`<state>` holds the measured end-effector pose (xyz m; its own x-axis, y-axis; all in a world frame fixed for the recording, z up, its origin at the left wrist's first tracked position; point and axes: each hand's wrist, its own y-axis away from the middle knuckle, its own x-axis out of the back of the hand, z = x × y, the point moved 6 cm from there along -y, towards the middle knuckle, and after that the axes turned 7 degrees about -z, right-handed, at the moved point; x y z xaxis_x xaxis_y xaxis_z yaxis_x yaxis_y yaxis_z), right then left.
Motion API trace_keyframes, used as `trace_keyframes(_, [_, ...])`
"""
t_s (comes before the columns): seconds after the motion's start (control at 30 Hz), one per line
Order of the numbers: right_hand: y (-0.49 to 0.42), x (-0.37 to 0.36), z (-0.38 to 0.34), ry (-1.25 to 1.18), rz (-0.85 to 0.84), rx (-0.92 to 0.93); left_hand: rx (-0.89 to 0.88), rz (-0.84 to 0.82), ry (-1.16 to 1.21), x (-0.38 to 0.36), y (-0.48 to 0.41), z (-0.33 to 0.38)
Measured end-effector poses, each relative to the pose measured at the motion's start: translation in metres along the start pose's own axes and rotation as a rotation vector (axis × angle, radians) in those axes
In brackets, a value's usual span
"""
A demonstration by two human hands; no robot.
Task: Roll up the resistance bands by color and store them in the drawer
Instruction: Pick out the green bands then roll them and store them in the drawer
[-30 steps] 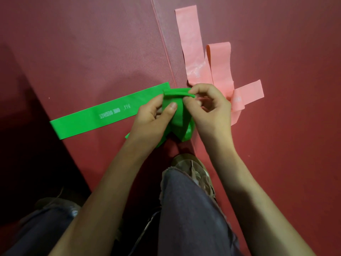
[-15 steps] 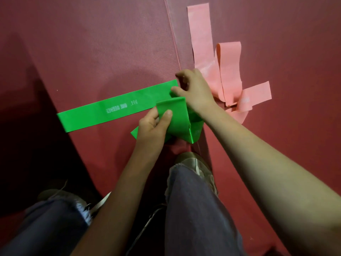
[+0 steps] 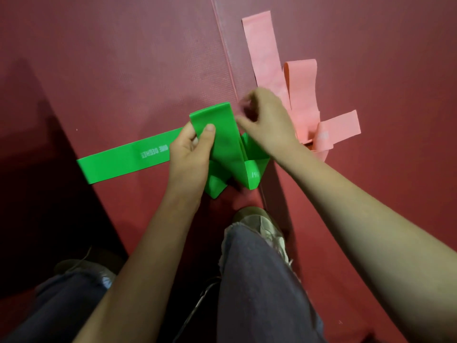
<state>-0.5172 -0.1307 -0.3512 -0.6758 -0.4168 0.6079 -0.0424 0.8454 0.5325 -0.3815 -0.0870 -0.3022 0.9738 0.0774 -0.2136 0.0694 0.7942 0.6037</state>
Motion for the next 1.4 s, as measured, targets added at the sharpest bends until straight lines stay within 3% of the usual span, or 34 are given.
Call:
trace_keyframes(0.1, [-0.001,-0.027,0.000,0.321,-0.120,0.052,0.000,0.015,-0.003,-0.001,0.001,-0.003])
trace_keyframes(0.37, [-0.002,-0.025,-0.003,0.088,-0.051,-0.099,0.033,0.074,-0.060,0.011,0.006,-0.013])
trace_keyframes(0.43, [-0.001,-0.016,0.000,-0.107,0.002,-0.137,0.035,0.072,-0.062,0.010,0.006,-0.012])
trace_keyframes(0.63, [0.013,0.032,-0.004,-1.097,0.144,-0.055,0.012,0.084,-0.045,0.000,-0.002,-0.003])
trace_keyframes(0.73, [0.028,0.064,-0.005,-1.265,0.189,-0.019,-0.006,0.098,-0.036,-0.006,-0.005,0.002])
trace_keyframes(1.03, [0.071,0.083,-0.008,-1.077,-0.216,-0.012,-0.031,0.141,-0.044,-0.007,-0.009,0.011])
trace_keyframes(1.23, [0.099,0.071,-0.042,-0.847,-0.696,0.010,-0.035,0.103,-0.021,-0.020,-0.009,0.013])
trace_keyframes(1.3, [0.096,0.069,-0.053,-0.902,-0.680,0.044,-0.027,0.048,-0.026,-0.029,-0.009,0.014])
trace_keyframes(1.4, [0.082,0.062,-0.053,-0.924,-0.485,0.035,0.022,-0.043,0.017,-0.039,-0.007,0.011])
